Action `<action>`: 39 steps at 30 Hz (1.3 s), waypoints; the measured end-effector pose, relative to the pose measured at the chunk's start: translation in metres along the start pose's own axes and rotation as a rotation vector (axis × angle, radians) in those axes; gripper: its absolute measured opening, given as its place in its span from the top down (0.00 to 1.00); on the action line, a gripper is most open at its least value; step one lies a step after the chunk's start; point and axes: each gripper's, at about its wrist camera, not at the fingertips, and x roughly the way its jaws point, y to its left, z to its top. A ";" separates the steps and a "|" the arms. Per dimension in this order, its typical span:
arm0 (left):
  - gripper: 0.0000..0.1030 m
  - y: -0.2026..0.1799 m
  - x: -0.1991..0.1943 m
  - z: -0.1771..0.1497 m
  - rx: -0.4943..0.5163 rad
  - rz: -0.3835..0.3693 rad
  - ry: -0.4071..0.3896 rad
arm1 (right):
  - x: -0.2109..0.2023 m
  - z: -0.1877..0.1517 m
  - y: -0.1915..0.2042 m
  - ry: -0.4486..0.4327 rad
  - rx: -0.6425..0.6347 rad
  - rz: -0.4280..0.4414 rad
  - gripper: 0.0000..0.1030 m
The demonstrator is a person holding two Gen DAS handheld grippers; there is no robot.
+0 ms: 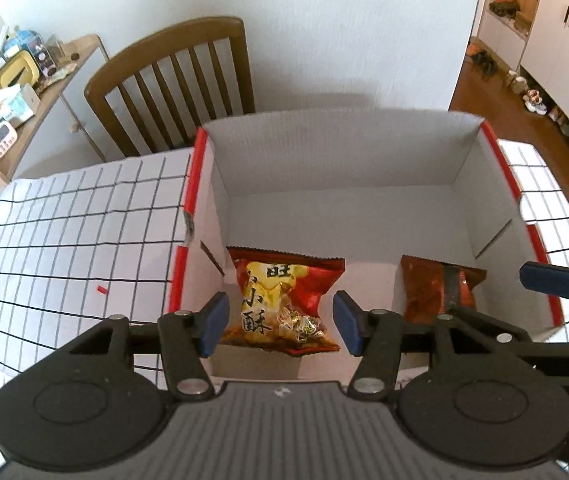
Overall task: Organize snacks
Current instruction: 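Withdraw both tools from the box back toward the snack pile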
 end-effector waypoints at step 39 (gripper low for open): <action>0.38 0.032 -0.189 -0.160 -0.004 -0.137 -0.248 | -0.176 -0.111 0.055 -0.222 0.005 0.117 0.15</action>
